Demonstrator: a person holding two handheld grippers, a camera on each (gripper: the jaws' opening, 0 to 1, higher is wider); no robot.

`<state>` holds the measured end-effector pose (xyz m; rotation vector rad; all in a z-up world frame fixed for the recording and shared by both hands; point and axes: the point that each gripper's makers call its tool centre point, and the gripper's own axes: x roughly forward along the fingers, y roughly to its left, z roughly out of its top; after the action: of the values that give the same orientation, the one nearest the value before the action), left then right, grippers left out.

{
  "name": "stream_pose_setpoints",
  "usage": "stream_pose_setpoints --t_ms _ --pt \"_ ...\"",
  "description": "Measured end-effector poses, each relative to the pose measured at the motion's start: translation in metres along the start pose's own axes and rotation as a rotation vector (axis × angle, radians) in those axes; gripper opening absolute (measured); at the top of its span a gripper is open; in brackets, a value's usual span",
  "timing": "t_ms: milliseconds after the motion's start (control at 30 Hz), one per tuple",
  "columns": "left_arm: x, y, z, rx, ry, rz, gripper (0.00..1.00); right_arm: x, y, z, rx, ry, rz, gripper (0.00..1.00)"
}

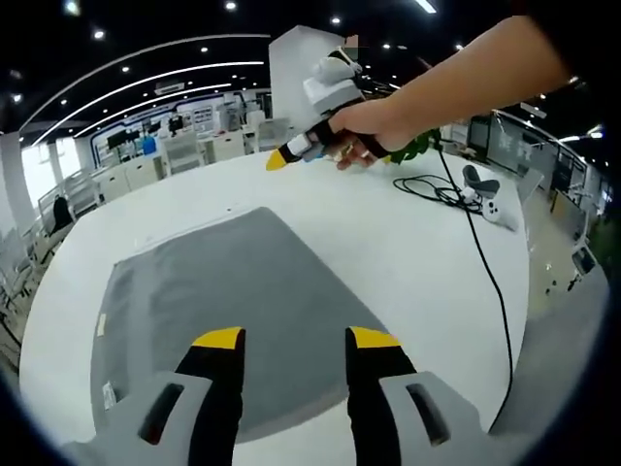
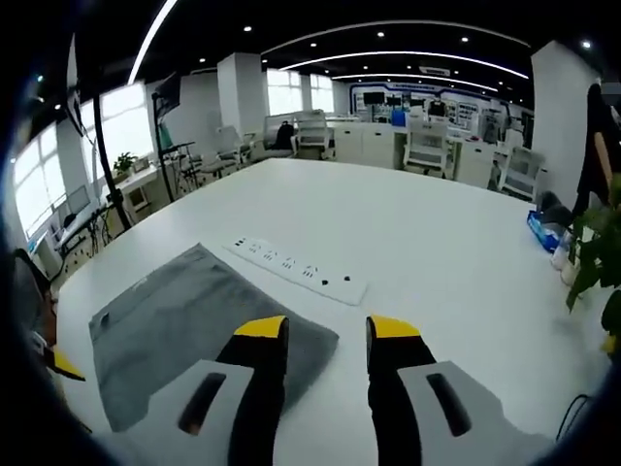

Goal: Fold the towel on the table until its edges align and the towel forms a compact rectangular stack.

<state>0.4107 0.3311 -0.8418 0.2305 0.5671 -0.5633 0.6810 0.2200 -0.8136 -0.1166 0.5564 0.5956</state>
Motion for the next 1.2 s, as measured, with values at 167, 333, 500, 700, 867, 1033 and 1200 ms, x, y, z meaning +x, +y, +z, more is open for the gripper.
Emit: stream_pose_setpoints --t_ms 167,333,500,700,867,1033,1200 --pt "0.006 -0.015 -0.004 0.002 0.017 -0.028 0.38 -0.002 -0.001 -0.008 0.006 0.006 0.002 0.32" --pt "0.013 -0.030 -0.008 0.013 0.031 -0.059 0.34 0.000 -0.002 -0.013 0.010 0.010 0.008 0.32" --pt "0.017 -0.037 -0.008 0.027 0.041 -0.077 0.33 0.006 -0.007 -0.019 0.015 0.016 0.012 0.32" --pt "0.025 -0.046 -0.014 0.038 0.049 -0.093 0.32 0.010 -0.006 -0.024 0.017 0.022 0.019 0.32" --pt "0.031 -0.053 -0.021 0.030 0.066 -0.109 0.32 0.011 -0.002 -0.031 0.017 0.033 0.032 0.30" --pt "0.038 -0.060 -0.028 0.026 0.085 -0.127 0.32 0.021 -0.003 -0.038 0.022 0.046 0.043 0.29" --pt "0.046 -0.067 -0.035 0.048 0.097 -0.148 0.30 0.027 -0.002 -0.041 0.015 0.052 0.061 0.29"
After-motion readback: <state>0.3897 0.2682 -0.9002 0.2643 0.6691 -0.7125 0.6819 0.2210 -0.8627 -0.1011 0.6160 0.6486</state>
